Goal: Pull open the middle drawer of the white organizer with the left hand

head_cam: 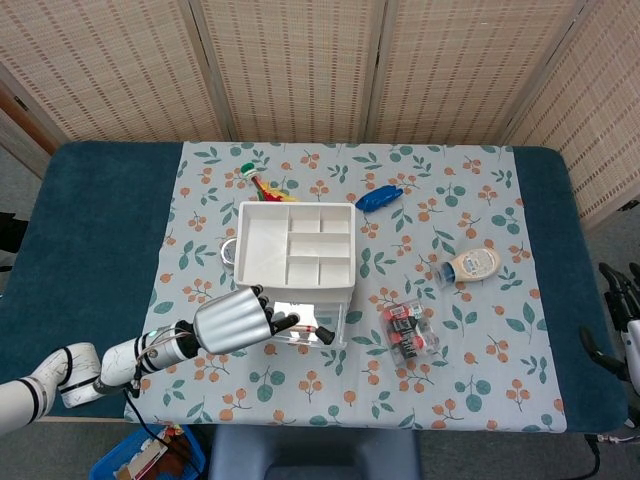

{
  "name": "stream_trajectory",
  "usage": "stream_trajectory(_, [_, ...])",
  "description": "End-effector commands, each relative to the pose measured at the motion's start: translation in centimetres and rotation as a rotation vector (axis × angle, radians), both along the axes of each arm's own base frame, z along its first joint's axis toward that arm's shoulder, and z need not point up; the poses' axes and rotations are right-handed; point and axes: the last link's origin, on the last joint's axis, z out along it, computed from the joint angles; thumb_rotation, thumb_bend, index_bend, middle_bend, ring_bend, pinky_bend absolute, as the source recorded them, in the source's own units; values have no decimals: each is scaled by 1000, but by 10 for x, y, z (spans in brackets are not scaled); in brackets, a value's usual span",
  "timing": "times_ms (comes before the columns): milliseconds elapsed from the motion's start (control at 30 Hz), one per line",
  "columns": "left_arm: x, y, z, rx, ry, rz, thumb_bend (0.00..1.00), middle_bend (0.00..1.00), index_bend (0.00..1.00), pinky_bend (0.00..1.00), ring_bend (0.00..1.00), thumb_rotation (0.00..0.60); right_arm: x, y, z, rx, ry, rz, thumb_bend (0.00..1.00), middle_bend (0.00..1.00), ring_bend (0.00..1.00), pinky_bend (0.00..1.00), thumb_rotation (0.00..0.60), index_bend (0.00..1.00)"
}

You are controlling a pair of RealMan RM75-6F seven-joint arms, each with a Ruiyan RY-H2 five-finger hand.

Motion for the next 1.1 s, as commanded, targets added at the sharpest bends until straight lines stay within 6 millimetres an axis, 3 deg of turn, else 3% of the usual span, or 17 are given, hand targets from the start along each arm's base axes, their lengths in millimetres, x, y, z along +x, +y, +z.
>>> stream_trajectory(33, [5, 2, -6, 28, 45, -46, 145, 1000, 440, 1000, 1000, 600, -1, 1, 0, 1, -1, -3, 367, 149, 73, 145, 600, 0])
stream_trajectory(200, [10, 4, -10, 76, 102, -102, 95, 1000, 419, 1000, 1000, 600, -2, 2, -1, 3, -3, -12, 368, 149, 73, 145, 600, 0])
stream_trajectory(567, [19, 5, -22, 131, 279, -176, 93, 1000, 360, 1000, 1000, 600, -9, 3, -5, 10, -12, -27, 368, 149, 73, 145, 600, 0])
stream_trajectory(767, [22, 9, -19, 170, 345, -178, 42, 1000, 343, 1000, 1000, 600, -12, 1, -5, 12, -16, -32, 367, 149, 73, 145, 600, 0])
stream_trajectory(1100, [19, 11, -12, 208, 451, -148, 39, 997, 328, 1000, 1000, 600, -16, -1, -8, 16, -25, -34, 367, 149, 73, 145, 600, 0])
